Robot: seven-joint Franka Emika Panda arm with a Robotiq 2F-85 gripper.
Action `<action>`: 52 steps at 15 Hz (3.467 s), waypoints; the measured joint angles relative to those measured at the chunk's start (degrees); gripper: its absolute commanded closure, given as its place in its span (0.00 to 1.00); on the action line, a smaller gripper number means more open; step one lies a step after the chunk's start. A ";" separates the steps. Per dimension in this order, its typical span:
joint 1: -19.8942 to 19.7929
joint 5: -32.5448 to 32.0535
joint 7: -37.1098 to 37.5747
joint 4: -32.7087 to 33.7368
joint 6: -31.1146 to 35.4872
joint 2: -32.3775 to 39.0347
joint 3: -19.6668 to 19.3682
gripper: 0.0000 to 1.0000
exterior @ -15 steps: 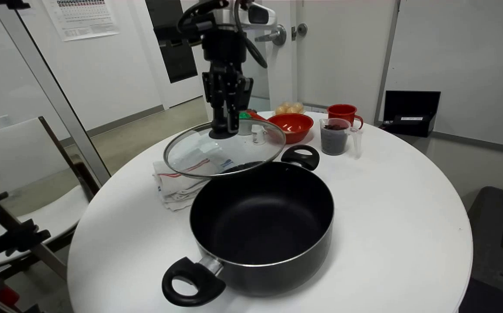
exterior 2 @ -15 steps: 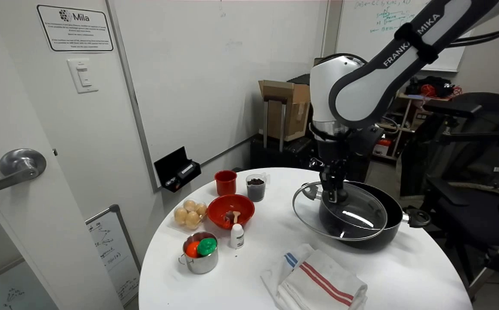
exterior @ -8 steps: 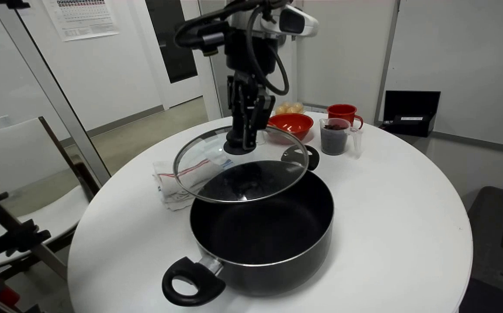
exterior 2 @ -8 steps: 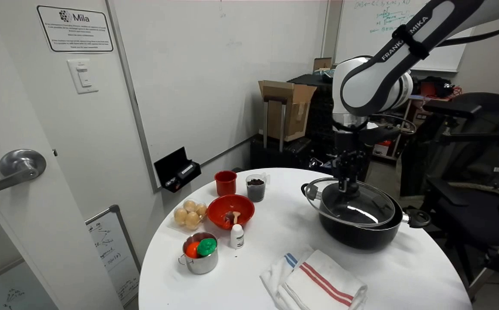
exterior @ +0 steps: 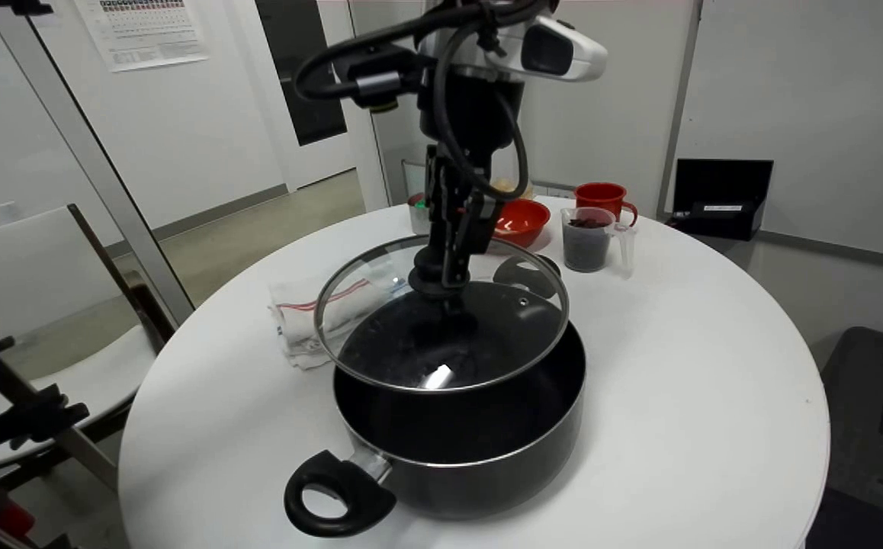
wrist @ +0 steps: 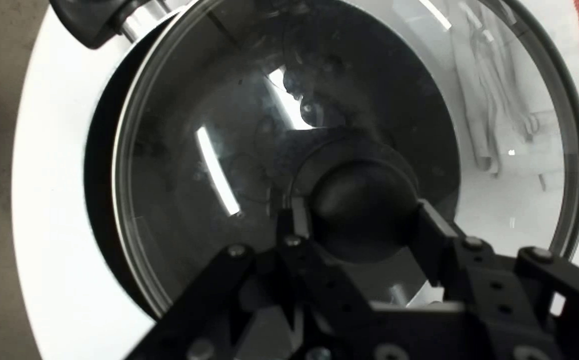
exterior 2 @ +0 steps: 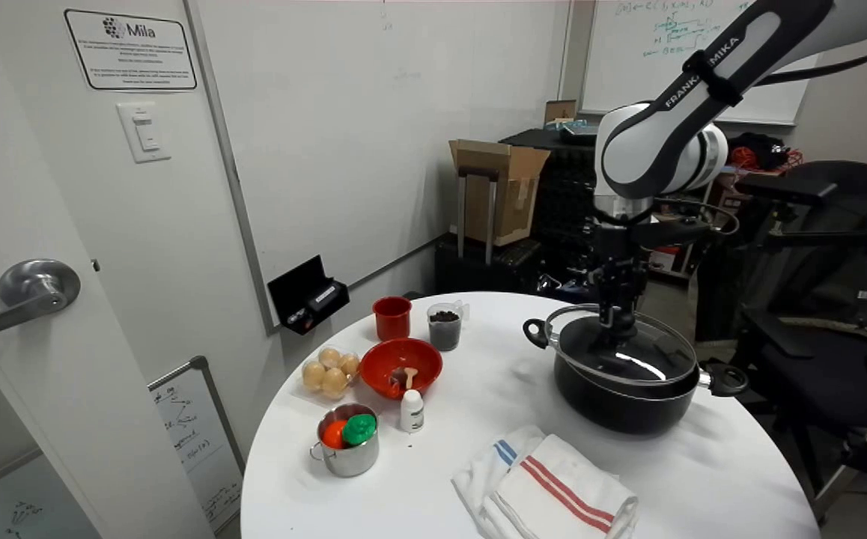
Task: Put the transparent lid on the black pot
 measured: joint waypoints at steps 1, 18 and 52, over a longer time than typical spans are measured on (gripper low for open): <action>-0.05 0.15 0.49 -0.05 0.00 0.13 -0.26 0.75; -2.28 5.76 1.54 -5.86 7.00 0.14 -0.87 0.75; 1.57 5.19 7.56 -6.65 11.89 1.19 -3.94 0.75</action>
